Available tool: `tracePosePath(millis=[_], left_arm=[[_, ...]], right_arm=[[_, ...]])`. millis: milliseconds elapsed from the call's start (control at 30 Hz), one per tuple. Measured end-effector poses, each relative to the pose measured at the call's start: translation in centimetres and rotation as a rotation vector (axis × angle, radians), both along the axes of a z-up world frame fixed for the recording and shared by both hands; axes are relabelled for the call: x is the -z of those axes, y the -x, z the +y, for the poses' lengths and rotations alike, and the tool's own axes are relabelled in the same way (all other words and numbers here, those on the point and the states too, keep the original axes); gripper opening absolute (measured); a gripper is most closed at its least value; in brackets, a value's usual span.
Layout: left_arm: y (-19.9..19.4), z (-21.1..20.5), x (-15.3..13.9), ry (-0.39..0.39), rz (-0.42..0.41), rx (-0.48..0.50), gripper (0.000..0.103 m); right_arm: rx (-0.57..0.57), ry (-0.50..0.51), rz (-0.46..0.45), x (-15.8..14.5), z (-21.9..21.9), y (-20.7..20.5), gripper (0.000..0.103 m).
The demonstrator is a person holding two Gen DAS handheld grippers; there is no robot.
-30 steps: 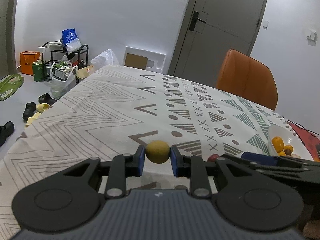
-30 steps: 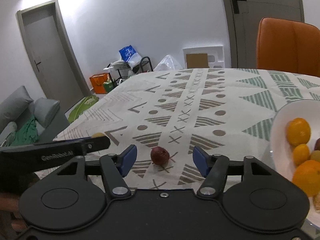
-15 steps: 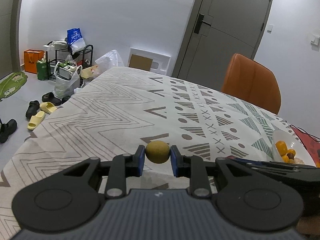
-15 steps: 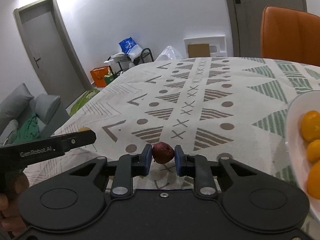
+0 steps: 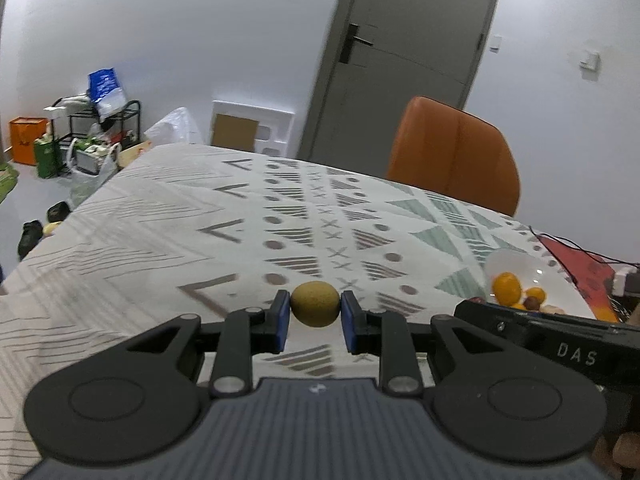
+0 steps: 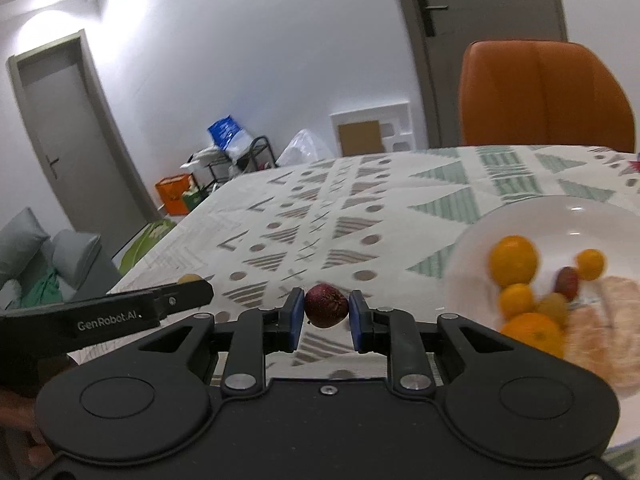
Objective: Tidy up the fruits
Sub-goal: 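Carry the yellow-green fruit with the left gripper while the right gripper carries the plum to the plate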
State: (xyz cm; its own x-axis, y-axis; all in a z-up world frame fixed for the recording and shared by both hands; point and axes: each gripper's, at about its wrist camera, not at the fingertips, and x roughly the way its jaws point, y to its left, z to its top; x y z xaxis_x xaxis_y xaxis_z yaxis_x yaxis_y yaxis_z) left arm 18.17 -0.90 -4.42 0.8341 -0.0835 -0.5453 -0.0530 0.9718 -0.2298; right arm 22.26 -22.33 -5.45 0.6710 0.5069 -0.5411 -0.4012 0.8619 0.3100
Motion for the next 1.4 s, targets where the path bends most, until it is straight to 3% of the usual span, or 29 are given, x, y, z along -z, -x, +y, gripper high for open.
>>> tracePosePath(millis=[700,1400], left_arm=[[-1.2,-8.2,-1.3,-0.04,-0.034,0.138,0.025],[-3.0,-14.5,-2.5,-0.093,-0.066,0.221,0.025]], right_arm=[[0.165,-0.031,-0.058,-1.4,-9.1,1.6,0.022],[0.3,-0.069,-0.071,-0.6,-16.7,2.1,0.022]])
